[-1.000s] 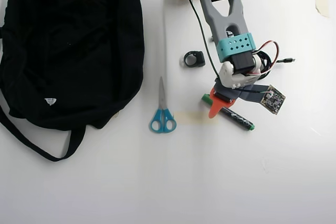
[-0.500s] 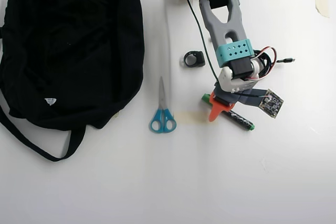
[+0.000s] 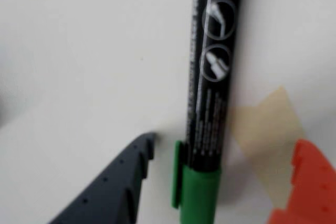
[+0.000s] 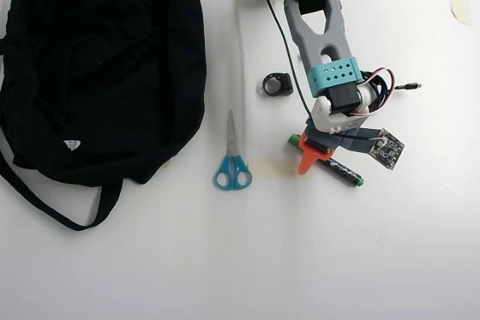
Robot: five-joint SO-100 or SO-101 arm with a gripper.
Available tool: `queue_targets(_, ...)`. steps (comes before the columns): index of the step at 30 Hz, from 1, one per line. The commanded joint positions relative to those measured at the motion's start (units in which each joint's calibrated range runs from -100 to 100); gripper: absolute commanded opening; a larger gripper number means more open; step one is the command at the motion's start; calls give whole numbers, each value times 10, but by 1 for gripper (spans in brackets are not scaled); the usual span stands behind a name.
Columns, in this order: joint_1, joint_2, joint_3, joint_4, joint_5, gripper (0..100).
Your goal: Put the green marker into the black bag
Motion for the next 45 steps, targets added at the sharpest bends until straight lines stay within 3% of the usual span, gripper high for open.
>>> queue_targets(1,3,-1,-11,1,3,33)
queue_targets(22,1,7,-9,33,-3,33)
queue_targets(29,0,6,-14,32,-3,19)
queue_targets(45,0,5,-15,32,-3,17)
